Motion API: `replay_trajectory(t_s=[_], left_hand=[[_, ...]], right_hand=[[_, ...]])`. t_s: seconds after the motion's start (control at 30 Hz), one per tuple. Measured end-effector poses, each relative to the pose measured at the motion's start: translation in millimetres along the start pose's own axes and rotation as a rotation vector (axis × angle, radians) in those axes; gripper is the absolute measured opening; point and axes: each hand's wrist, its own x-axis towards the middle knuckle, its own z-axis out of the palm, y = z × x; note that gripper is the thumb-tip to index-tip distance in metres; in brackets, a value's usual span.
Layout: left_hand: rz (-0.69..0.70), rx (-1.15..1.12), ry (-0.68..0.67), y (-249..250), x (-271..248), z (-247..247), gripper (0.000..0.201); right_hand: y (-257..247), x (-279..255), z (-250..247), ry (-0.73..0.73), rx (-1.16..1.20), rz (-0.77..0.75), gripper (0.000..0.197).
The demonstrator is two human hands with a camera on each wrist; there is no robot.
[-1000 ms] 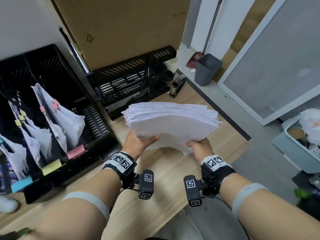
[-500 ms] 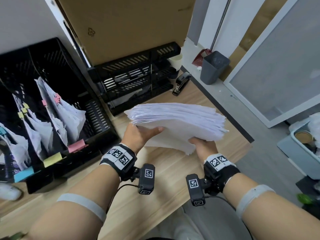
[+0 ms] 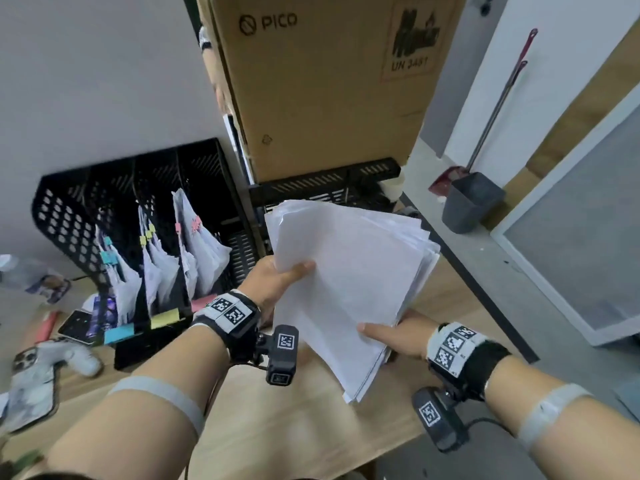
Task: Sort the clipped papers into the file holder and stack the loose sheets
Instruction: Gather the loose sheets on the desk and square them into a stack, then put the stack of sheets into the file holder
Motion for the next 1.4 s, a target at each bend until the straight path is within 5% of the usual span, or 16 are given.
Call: replay_trajectory(t_s=[0.23,0.43,0.53,0.77,1.1,1.4], left_hand=[[0.108,0.041,0.247,23,-10,-35,0.057],[-0.037,0.082,0.257,9,-27,-62,0.039],[-0.021,0.139,0.227,-25,-5,-91,0.072],[-0.081,0.158,0.288,-9,-11,-123,0.097],[-0.037,0.004,0.227,-3,-8,-161,0.066],[-0.012,-0.038,0.187,-11,-14,-185,0.048]], right_hand=[[-56,13,12,0.028,-0.104,-0.239,0.029],[-91,18,21,0.044,-0.075,-0.313,0.028],[-111,18,30,0.048,-0.068,-0.326,0.023],[-156,34,61,0.139,-0.155,-0.291,0.022],[-205,88,114,0.362,-0.345,-0.276,0.033],[-231,135,162,0.444,-0.187,-0.203,0.043]])
